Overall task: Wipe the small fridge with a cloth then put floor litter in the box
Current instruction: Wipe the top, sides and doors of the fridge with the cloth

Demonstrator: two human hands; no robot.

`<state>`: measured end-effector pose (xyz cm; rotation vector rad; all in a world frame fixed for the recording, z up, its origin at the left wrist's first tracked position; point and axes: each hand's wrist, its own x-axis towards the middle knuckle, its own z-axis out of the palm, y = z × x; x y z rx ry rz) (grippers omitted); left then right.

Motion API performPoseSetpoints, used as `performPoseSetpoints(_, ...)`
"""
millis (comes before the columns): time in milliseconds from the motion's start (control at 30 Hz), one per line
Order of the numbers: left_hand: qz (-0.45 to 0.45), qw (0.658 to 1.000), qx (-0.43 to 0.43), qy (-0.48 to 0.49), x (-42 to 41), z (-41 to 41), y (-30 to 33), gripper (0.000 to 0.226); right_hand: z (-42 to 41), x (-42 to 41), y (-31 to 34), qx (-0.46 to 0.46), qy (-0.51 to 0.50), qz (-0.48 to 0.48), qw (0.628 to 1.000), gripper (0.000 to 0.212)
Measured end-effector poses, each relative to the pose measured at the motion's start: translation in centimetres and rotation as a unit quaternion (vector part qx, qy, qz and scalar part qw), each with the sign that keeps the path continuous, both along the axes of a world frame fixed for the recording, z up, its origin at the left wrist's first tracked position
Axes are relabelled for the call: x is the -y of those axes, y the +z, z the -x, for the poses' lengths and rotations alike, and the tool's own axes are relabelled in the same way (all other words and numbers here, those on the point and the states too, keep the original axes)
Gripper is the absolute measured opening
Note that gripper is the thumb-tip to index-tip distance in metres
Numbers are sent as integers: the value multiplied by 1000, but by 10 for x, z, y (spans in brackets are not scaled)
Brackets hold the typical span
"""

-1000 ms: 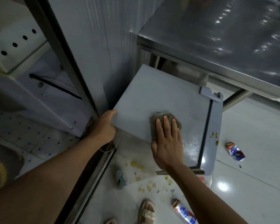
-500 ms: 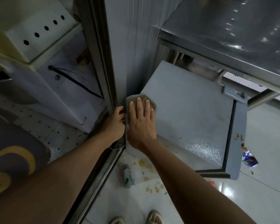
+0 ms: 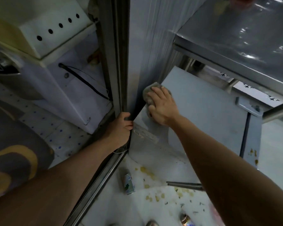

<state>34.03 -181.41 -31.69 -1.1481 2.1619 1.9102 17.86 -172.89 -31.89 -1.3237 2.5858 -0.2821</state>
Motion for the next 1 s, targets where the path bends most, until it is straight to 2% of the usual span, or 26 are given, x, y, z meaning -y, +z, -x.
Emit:
performPoseSetpoints(100, 12, 1000, 3, -3, -2, -3, 3, 55, -13, 5, 2, -28, 40, 12, 999, 44)
performPoseSetpoints(200, 62, 998, 18, 6, -2, -8, 6, 42, -58, -5, 2, -45, 145, 43, 987, 48)
performPoseSetpoints(267, 124, 991, 45, 7, 1, -12, 8, 36, -66, -10, 2, -39, 177, 35, 983, 47)
performPoseSetpoints(333, 133, 989, 59, 14, 4, -15, 9, 36, -53, -7, 3, -45, 195, 18, 980, 49)
performPoseSetpoints(467, 107, 992, 59, 11, 5, -23, 9, 39, -24, 4, 6, -42, 102, 9, 994, 56)
performPoseSetpoints(533, 104, 993, 53, 17, 4, -26, 8, 37, -35, 4, 4, -55, 71, 8, 996, 57)
performPoseSetpoints(667, 99, 993, 46, 46, 0, -25, 13, 29, -82, -14, -6, -123, 163, -3, 979, 43)
performPoseSetpoints(800, 115, 993, 40, 5, -5, -23, 20, 46, -85, -25, -11, -161, 178, -14, 971, 54)
performPoseSetpoints(1000, 205, 977, 32, -52, -31, -6, 32, 58, -93, -109, -10, -107, 9, 13, 994, 82)
